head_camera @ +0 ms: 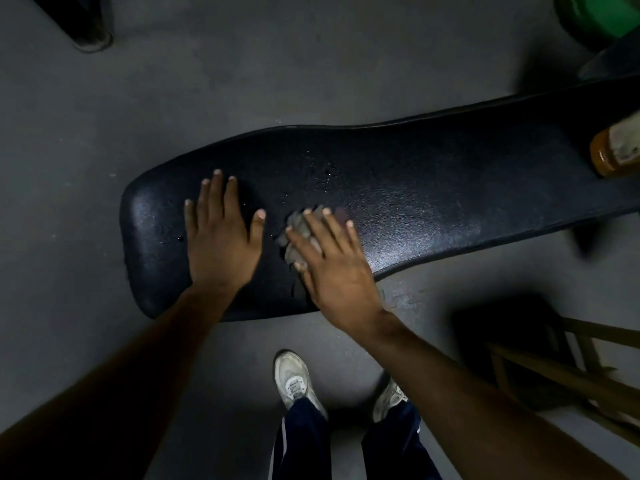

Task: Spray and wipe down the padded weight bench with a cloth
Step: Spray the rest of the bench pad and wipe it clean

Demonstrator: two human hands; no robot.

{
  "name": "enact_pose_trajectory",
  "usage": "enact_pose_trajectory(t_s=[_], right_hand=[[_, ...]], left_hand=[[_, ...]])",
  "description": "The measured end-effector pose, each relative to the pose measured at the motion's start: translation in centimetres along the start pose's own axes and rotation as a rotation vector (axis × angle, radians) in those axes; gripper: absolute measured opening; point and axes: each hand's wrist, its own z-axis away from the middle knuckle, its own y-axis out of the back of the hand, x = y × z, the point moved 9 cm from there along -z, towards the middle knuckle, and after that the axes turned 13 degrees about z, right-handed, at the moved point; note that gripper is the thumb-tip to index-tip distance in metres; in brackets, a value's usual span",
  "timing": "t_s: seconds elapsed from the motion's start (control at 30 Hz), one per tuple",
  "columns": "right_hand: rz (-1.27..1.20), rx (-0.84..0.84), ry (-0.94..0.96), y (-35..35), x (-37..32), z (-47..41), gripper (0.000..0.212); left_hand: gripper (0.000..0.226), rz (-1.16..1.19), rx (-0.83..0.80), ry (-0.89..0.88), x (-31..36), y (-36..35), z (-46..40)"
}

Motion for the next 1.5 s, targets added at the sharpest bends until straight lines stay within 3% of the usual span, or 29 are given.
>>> enact_pose_trajectory(t_s=[0.1, 0.2, 0.37, 0.5, 0.57, 0.67, 0.77, 0.87, 1.0, 1.13, 1.33, 1.5], right_hand=[[0.107, -0.046, 0.177, -0.7, -1.5, 2.2, 0.060], [0.185, -0.058, 0.235, -0.7, 0.2, 2.8, 0.061], [0.091, -0.027, -0.054, 0.7, 5.2, -2.1, 0.053], [0.028, -0.029, -0.262, 1.1, 5.2, -8.1, 0.054], [0.034, -0.029, -0.198, 1.0, 2.7, -10.0, 0.056], [0.096, -0.060, 0.109, 0.6, -2.0, -9.8, 0.058], [0.151, -0.075, 0.241, 0.4, -2.0, -7.6, 0.058], [0.110, -0.088, 0.141, 0.6, 2.1, -7.1, 0.058], [0.066, -0.073, -0.135, 1.3, 6.9, -10.5, 0.055], [0.032, -0.026, -0.218, 1.7, 4.5, -15.9, 0.053], [0.037, -0.055, 0.061, 0.7, -4.3, -18.3, 0.054], [0.077, -0.086, 0.323, 0.4, -3.0, -15.1, 0.056]], left_hand=[[0.073, -0.019, -0.003, 0.005, -2.1, 0.2, 1.0], [0.071, -0.011, 0.016, -0.003, -2.0, 0.2, 1.2], [0.070, -0.002, 0.027, -0.001, -1.8, 0.6, 1.1], [0.071, 0.006, 0.018, 0.006, -1.8, 0.5, 1.1], [0.071, -0.001, 0.011, 0.012, -1.9, 0.4, 1.0], [0.072, -0.008, -0.016, 0.013, -2.1, 0.2, 0.9], [0.073, -0.003, -0.044, 0.021, -2.2, 0.2, 0.7], [0.073, 0.018, -0.056, 0.033, -2.2, 0.2, 0.7], [0.073, 0.012, -0.074, 0.033, -2.3, 0.2, 0.8], [0.073, 0.005, -0.080, 0.037, -2.3, 0.0, 0.8], [0.074, -0.011, -0.084, 0.040, -2.3, -0.3, 0.8], [0.073, -0.019, -0.077, 0.042, -2.4, -0.3, 0.9]])
